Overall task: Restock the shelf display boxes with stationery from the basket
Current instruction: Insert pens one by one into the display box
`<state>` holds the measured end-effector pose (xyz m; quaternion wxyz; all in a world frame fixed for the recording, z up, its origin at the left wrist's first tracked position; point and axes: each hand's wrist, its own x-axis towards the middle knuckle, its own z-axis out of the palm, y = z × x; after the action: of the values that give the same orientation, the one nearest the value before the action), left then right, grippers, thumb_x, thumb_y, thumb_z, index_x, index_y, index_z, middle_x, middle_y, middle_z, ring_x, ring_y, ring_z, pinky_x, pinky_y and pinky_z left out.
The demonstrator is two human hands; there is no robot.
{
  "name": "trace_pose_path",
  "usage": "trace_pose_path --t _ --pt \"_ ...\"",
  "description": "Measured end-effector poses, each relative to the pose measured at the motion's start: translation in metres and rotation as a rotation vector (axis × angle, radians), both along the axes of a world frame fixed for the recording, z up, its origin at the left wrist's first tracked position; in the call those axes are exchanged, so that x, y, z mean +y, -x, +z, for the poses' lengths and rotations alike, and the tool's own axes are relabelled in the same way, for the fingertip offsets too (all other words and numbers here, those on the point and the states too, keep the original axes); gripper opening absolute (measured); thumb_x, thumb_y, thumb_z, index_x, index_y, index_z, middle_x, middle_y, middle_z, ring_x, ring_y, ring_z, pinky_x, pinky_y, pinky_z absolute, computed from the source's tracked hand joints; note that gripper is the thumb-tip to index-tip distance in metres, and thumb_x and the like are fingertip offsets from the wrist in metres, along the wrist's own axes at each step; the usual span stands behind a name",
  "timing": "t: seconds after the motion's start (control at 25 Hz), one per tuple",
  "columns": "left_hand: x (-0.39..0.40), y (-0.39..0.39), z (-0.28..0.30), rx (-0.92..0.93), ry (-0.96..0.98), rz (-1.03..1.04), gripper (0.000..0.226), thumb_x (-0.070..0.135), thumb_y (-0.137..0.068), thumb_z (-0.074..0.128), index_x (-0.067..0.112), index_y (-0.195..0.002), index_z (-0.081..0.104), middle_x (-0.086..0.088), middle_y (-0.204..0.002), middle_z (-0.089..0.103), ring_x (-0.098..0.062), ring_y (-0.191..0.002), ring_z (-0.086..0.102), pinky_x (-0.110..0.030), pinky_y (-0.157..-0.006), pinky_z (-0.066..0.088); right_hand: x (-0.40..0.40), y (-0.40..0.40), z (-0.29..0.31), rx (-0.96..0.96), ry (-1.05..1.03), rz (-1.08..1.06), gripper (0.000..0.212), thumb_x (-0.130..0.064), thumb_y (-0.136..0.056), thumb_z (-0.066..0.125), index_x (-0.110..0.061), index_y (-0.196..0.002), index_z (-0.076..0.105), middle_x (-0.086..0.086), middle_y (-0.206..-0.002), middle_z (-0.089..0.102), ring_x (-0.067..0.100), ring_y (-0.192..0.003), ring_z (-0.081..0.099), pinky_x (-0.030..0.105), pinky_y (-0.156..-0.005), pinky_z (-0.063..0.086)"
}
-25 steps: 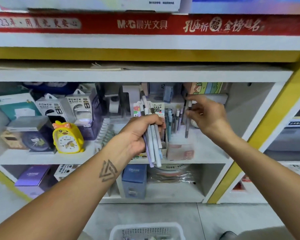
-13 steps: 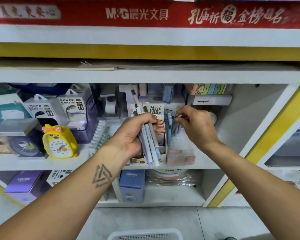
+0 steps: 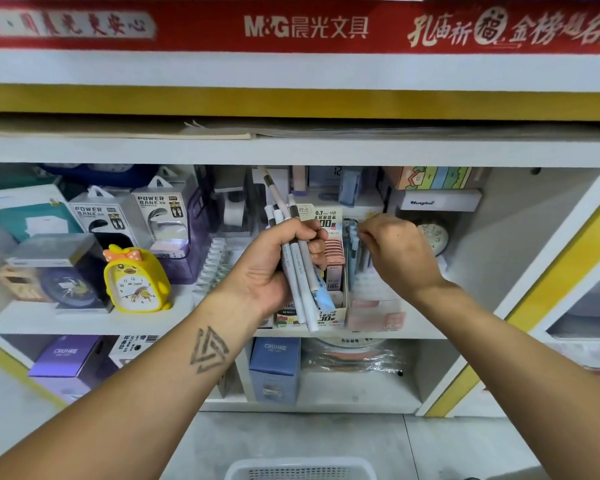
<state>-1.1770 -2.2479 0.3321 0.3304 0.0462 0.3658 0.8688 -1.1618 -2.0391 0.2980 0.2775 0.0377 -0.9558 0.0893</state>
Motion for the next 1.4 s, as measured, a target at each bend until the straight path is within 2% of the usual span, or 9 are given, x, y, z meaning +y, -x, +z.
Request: trace_pose_path --t 0.08,0.16,0.28,0.4,0.6,0.76,0.88,1.2,1.4 --pt "-0.001 0.001 0.001 0.020 -0.022 0.000 0.012 -0.004 -0.077 0.054 0.003 -0.085 0.059 -0.011 -0.080 0.058 -0.013 -0.059 0.048 -0.023 -0.055 0.046 -0.004 -0.004 0.004 0.022 0.000 -0.019 0.018 -0.015 -0.099 0.055 -0.007 -0.104 0.071 0.011 -0.096 0.064 0.031 -0.081 0.062 0.041 -0.065 0.054" --pt "-0.002 0.003 0.001 0.034 -0.039 0.031 0.011 -0.005 -0.076 0.054 0.004 -0.080 0.059 -0.011 -0.079 0.058 -0.013 -0.058 0.049 -0.023 -0.056 0.046 -0.014 -0.009 0.014 -0.060 0.379 0.069 0.016 -0.018 -0.099 0.058 -0.013 -0.108 0.070 0.011 -0.092 0.070 0.025 -0.072 0.064 0.039 -0.064 0.055" --pt "-0.004 0.009 0.002 0.049 -0.032 0.083 0.014 -0.005 -0.076 0.054 0.006 -0.071 0.061 -0.010 -0.077 0.057 -0.013 -0.055 0.050 -0.024 -0.055 0.048 -0.034 -0.024 0.030 -0.505 1.153 0.413 0.017 -0.025 -0.092 0.071 -0.014 -0.103 0.065 0.017 -0.081 0.074 0.028 -0.063 0.069 0.036 -0.054 0.053" --pt "-0.006 0.010 0.002 0.072 0.011 0.131 0.018 -0.003 -0.075 0.054 0.008 -0.064 0.063 -0.008 -0.076 0.054 -0.013 -0.055 0.049 -0.023 -0.054 0.048 -0.048 -0.037 0.034 -0.757 1.285 0.609 0.041 -0.016 -0.079 0.080 -0.012 -0.113 0.058 0.020 -0.083 0.074 0.031 -0.068 0.073 0.030 -0.056 0.057" --pt "-0.021 0.011 0.008 0.059 0.038 0.203 0.026 -0.002 -0.078 0.054 0.009 -0.059 0.067 -0.009 -0.076 0.061 -0.016 -0.059 0.059 -0.024 -0.061 0.054 -0.046 -0.034 0.035 -0.665 1.228 0.538 0.039 0.005 -0.077 0.078 0.004 -0.114 0.066 0.021 -0.090 0.075 0.027 -0.072 0.072 0.029 -0.064 0.059" --pt "-0.041 0.018 0.011 -0.033 0.042 0.341 0.013 -0.005 -0.083 0.049 0.005 -0.082 0.057 -0.015 -0.076 0.065 -0.019 -0.064 0.062 -0.026 -0.065 0.056 -0.041 -0.026 0.034 -0.539 1.162 0.357 0.025 0.004 -0.088 0.070 -0.010 -0.107 0.077 0.014 -0.105 0.076 0.035 -0.094 0.072 0.042 -0.088 0.060" --pt "-0.053 0.021 0.012 0.004 0.207 0.331 0.016 -0.007 -0.082 0.047 0.003 -0.089 0.058 -0.014 -0.074 0.064 -0.017 -0.062 0.059 -0.021 -0.056 0.050 -0.037 -0.026 0.040 -0.480 0.895 0.262 0.028 -0.001 -0.095 0.062 -0.022 -0.107 0.077 0.009 -0.110 0.074 0.021 -0.087 0.073 0.030 -0.069 0.059" --pt "-0.078 0.014 0.020 0.115 0.435 0.260 0.020 -0.009 -0.083 0.050 0.001 -0.094 0.063 -0.015 -0.073 0.066 -0.017 -0.053 0.058 -0.020 -0.047 0.049 -0.061 -0.026 0.044 -0.317 0.711 0.317 0.013 -0.005 -0.085 0.077 -0.015 -0.093 0.077 0.003 -0.089 0.075 0.024 -0.085 0.068 0.031 -0.083 0.060" --pt "-0.108 0.012 0.021 0.088 0.510 0.268 0.019 -0.009 -0.085 0.048 0.003 -0.095 0.060 -0.015 -0.072 0.066 -0.016 -0.051 0.058 -0.020 -0.047 0.050 -0.089 -0.012 0.050 0.018 0.424 0.325 0.019 -0.016 -0.090 0.071 -0.023 -0.108 0.072 -0.015 -0.082 0.066 0.004 -0.076 0.062 0.022 -0.073 0.054"
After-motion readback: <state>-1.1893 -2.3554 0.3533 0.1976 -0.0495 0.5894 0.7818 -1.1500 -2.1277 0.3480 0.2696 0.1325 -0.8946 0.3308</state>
